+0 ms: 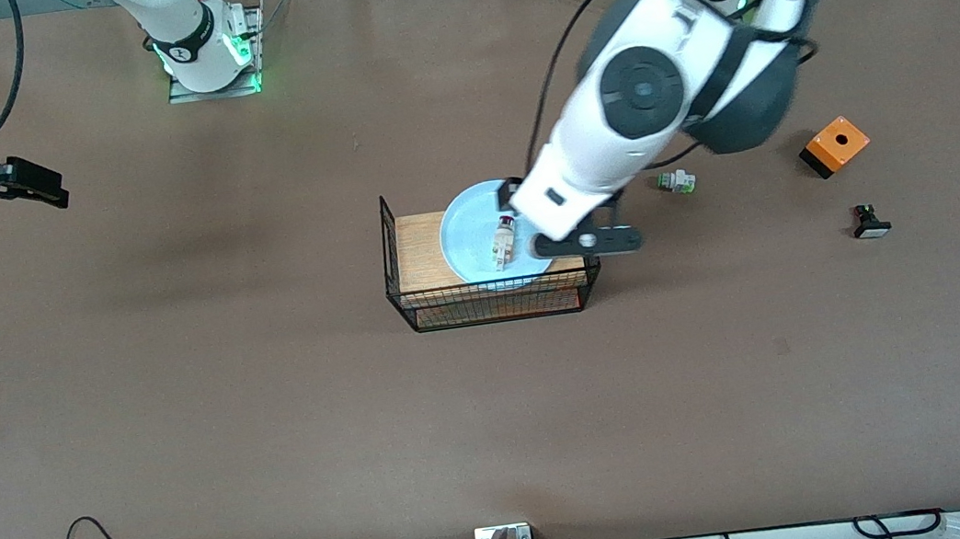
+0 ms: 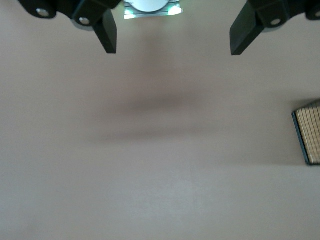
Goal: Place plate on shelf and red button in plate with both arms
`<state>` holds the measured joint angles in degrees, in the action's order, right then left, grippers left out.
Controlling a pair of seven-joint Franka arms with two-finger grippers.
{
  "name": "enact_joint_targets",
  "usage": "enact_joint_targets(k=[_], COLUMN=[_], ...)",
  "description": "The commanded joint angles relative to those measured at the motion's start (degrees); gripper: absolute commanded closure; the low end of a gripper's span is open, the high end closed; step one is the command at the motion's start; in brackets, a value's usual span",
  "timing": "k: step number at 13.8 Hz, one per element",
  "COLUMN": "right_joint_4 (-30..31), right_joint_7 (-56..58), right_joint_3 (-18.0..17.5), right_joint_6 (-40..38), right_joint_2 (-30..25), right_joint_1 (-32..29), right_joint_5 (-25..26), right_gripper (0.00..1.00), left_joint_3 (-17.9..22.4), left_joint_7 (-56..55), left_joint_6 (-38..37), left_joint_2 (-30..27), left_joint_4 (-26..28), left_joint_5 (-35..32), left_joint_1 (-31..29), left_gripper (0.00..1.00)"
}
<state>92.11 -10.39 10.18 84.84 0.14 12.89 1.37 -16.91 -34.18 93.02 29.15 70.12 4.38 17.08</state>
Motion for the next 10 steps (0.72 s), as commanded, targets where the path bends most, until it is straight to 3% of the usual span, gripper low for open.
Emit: enact_joint_targets(k=[1, 2, 4, 7, 8, 10], right_joint_4=[-1.4, -1.4, -1.4, -1.4, -1.4, -1.4], right_joint_7=[-2.7, -1.4, 11.6, 14.0, 14.0, 14.0], right_joint_3=[-0.4, -0.4, -0.3, -0.2, -0.2, -0.1], right_joint_6=[-0.8, -0.7, -0.7, -0.9, -0.8, -0.6], right_joint_2=[0.4, 0.4, 0.4, 0.4, 0.4, 0.5], right_joint_1=[-0.1, -0.1, -0.4, -0.4, -0.5, -0.6], right_joint_5=[-0.5, -0.3, 0.0, 0.3, 0.2, 0.2], right_gripper=[0.0, 0.0, 0.0, 0.0, 0.0, 0.0], left_joint_3=[-0.5, -0.3, -0.1, 3.1, 5.3, 10.2], left_joint_7=[3.0, 8.4, 17.9, 23.9, 25.7, 27.7], left_joint_6=[-6.0, -9.6, -15.4, -14.5, -11.9, -0.2], left_joint_2=[-5.0, -6.7, -9.5, -12.9, -16.1, -26.2], left_joint_4=[0.9, 0.9, 1.2, 3.6, 8.0, 23.8], left_joint_5=[-2.6, -5.0, -9.8, -9.1, -9.1, -4.3], left_joint_1=[-6.2, -7.6, -10.6, -13.2, -13.3, -13.8], left_gripper=[0.0, 0.0, 0.0, 0.0, 0.0, 0.0])
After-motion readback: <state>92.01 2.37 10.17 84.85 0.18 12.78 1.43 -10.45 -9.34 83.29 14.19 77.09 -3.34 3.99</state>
